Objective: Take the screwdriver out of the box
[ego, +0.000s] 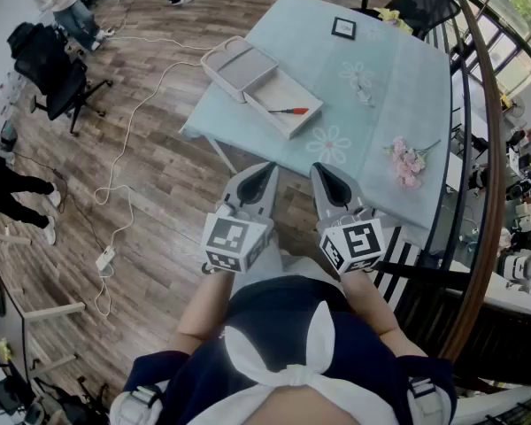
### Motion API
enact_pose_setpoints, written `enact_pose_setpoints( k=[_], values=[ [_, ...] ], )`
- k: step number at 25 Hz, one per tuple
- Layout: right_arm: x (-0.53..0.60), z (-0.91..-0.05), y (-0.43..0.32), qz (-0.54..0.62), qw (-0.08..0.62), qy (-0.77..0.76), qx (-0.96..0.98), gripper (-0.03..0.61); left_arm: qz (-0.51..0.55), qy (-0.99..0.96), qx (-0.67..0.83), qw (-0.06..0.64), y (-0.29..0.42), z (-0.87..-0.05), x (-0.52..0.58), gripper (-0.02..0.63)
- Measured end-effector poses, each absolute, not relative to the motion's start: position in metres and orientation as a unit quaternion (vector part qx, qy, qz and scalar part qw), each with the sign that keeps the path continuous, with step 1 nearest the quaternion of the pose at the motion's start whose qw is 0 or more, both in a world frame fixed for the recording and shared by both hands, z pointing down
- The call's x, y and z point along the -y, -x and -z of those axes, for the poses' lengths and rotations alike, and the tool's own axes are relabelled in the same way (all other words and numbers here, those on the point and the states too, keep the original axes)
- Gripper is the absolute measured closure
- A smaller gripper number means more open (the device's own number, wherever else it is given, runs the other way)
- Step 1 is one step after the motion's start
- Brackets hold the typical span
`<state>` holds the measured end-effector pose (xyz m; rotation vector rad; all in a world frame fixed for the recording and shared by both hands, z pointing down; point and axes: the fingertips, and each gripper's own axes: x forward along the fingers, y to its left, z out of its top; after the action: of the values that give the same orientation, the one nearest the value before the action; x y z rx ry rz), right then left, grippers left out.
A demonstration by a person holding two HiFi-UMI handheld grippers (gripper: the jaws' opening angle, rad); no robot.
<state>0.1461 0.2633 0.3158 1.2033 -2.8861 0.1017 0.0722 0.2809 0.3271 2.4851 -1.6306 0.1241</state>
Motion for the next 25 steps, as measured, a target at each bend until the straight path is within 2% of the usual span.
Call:
enact_pose_setpoints(
  k=[13,25],
  values=[
    [-0.258,-0.328,-0.153,-0.025,0.005,-0.383,0.923,0.578,-0.049,-0.839,0.537,0.071,-0.079,-0.346,-0.272,0.597],
    [-0.206,-0.333,-0.14,-0.021,0.02,-0.381,0.924,0.577,-0.048,-0.836,0.541,0.081,-0.061,-0.352,-0.221,0.597]
  ],
)
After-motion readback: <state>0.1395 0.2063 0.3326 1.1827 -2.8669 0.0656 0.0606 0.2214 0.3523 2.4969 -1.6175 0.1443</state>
